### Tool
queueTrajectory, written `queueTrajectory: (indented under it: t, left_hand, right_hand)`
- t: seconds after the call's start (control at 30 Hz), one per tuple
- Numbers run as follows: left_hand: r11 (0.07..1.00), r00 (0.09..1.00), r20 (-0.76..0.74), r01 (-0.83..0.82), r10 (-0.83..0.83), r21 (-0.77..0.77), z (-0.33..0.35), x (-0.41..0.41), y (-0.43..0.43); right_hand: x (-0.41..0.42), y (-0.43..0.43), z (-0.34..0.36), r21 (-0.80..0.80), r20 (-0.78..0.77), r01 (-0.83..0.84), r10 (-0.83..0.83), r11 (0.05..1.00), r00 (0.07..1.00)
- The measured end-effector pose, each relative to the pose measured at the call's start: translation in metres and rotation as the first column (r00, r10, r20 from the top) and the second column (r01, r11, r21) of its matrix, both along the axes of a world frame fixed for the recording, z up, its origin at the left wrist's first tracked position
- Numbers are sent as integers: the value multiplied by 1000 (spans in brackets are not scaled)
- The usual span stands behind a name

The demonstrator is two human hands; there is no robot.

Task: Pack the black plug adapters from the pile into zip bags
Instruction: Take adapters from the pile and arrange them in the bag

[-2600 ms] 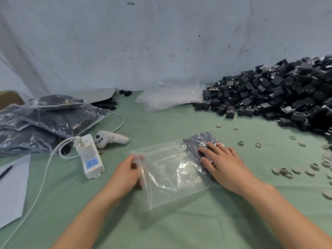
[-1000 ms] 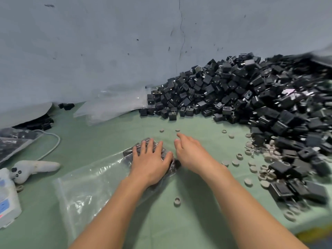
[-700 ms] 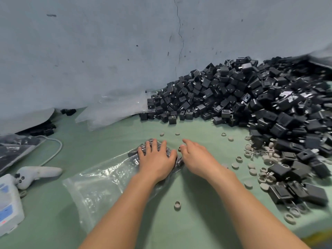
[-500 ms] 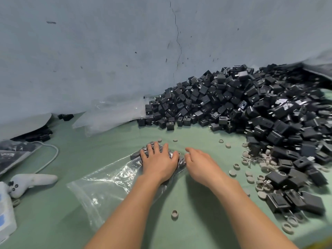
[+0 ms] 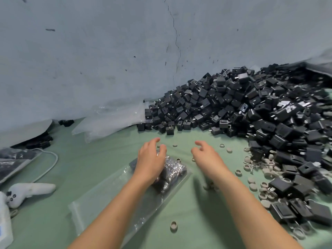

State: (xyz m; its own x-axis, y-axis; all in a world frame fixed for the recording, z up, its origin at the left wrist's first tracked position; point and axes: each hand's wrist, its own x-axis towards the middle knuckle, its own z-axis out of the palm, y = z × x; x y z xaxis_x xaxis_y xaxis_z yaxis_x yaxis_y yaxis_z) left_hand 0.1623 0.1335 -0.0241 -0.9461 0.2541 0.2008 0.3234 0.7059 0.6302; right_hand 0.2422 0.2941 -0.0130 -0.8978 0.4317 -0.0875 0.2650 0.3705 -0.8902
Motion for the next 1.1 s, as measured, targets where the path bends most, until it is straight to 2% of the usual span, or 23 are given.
queueTrajectory:
  t: [0.07,0.1,0.13,0.2,0.23,0.27,0.33,0.43,0.57,0.7,0.87,1.1]
  left_hand:
    - [999,999,12,44,-44,-26,6,-11,12]
    - [997,998,11,58,-57,-45,9,-18,19]
    - [995,998,9,65,-65,-69,11,-27,28]
    - [989,997,22,70,-68,-131,12,-48,45]
    - [985,998,36,65,-60,-160,12,-59,53]
    - [981,998,46,52,-44,-188,10,-70,60]
    - [966,999,45,9,3,-258,6,-93,75]
    - [929,998,43,-23,42,-370,-5,-118,100]
    - [924,998,34,-35,52,-382,-20,-133,134]
    - [901,992,-117,-9,-47,-435,-30,-130,163]
    - [840,987,-134,7,-94,-543,-24,-131,176]
    - [852,936,-241,103,-258,-513,-23,-120,165]
  right_hand:
    - [-5,13,6,-319,-41,151,-173,936,984]
    - [-7,21,7,-489,-15,203,-240,849,971]
    - [-9,28,7,-654,26,230,-282,721,959]
    - [-10,44,5,-901,111,234,-326,366,939]
    - [-10,51,2,-952,156,233,-338,198,928]
    - [-10,56,-1,-969,195,235,-346,76,918]
    - [-12,64,-5,-969,240,246,-346,-30,907]
    - [-18,71,-9,-967,252,248,-345,-57,904]
    - [-22,77,-11,-967,256,244,-337,-79,906]
    - [-23,80,-13,-971,239,223,-325,-86,915]
    - [-24,78,-14,-971,240,224,-336,-87,911]
    - [-23,77,-12,-968,252,234,-356,-94,900]
